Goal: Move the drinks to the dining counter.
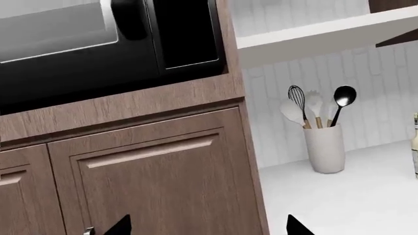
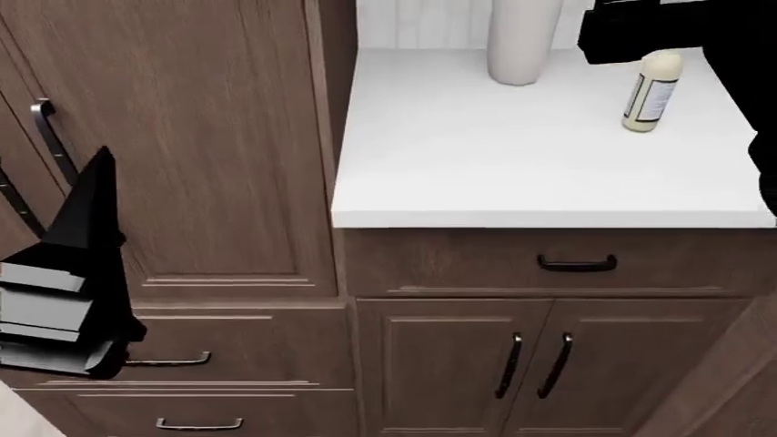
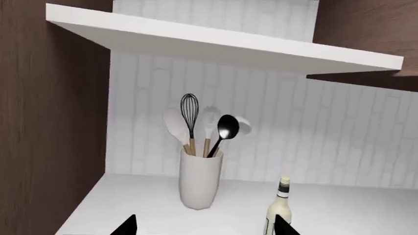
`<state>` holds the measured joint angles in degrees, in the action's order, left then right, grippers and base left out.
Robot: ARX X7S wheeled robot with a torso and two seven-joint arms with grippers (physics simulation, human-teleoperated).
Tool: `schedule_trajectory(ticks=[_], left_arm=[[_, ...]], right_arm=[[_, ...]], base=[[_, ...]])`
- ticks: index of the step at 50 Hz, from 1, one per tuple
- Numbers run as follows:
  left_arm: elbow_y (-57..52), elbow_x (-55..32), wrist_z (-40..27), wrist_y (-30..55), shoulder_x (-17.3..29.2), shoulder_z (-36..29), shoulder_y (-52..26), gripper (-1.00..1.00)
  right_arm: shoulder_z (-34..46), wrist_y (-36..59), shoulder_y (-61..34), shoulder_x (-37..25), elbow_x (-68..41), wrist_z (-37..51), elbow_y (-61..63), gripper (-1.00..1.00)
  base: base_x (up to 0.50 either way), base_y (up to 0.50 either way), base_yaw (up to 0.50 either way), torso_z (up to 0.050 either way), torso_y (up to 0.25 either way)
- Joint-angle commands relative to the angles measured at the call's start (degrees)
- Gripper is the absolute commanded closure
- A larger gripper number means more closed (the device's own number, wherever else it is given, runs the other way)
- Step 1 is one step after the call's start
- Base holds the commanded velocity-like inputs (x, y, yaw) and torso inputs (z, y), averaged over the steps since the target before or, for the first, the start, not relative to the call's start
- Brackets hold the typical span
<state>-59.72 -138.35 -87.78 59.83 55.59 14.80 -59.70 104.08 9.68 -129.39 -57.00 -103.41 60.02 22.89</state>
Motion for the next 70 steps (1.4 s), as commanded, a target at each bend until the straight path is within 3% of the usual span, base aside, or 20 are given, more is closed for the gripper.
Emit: schedule_trajectory(ticks=[1, 3, 6, 9, 17, 26, 41, 70], left_arm=[[-0.27, -11.29, -2.18, -7.28, 9.10, -2.31, -14.85, -1.00], [-0.27, -14.31, -2.19, -9.19, 11.90, -4.31, -20.32, -1.00], [-0.27, -20.23, -2.18, -13.54, 16.31, -11.64, -35.43, -1.00], [-0.27, -21.93, -2.18, -15.78, 17.82, -17.83, -43.76, -1.00], [-0.27, -20.76, -2.18, -14.28, 17.43, -12.88, -37.22, -1.00], [-0.27, -19.99, -2.18, -13.40, 16.82, -10.48, -33.69, -1.00], [-0.27, -20.08, -2.18, -13.05, 16.64, -9.73, -32.81, -1.00], [-0.27, -20.17, -2.18, -12.88, 16.47, -8.74, -31.80, -1.00]], right_arm=[[-0.85, 1.67, 2.40, 0.03, -0.72, -0.64, -0.78, -1.00], [-0.97, 1.67, 2.37, -0.60, -0.10, 0.11, 0.12, -1.00], [-1.63, 0.94, 2.05, -2.28, 1.48, 2.06, 2.93, -1.00], [-1.88, 1.68, 1.66, -2.87, 1.49, 2.67, 4.33, -1.00], [-2.79, 2.14, 1.01, -6.67, 2.22, 7.85, 7.85, -1.00], [-0.76, -0.34, 6.34, -11.13, 1.98, 11.09, 6.01, -1.00], [0.26, -0.04, 9.40, -11.02, -0.37, 11.47, 4.39, -1.00], [-1.41, 1.92, 8.90, -11.88, -0.39, 10.58, 5.45, -1.00]], base=[[0.50, -0.05, 0.00, 0.000, 0.010], [0.25, -0.02, 0.00, 0.000, 0.000], [0.00, 0.00, 0.00, 0.000, 0.004], [0.00, 0.00, 0.00, 0.000, 0.000], [0.00, 0.00, 0.00, 0.000, 0.000], [0.00, 0.00, 0.00, 0.000, 0.000], [0.01, 0.00, 0.00, 0.000, 0.000], [0.37, -0.29, 0.00, 0.000, 0.001]])
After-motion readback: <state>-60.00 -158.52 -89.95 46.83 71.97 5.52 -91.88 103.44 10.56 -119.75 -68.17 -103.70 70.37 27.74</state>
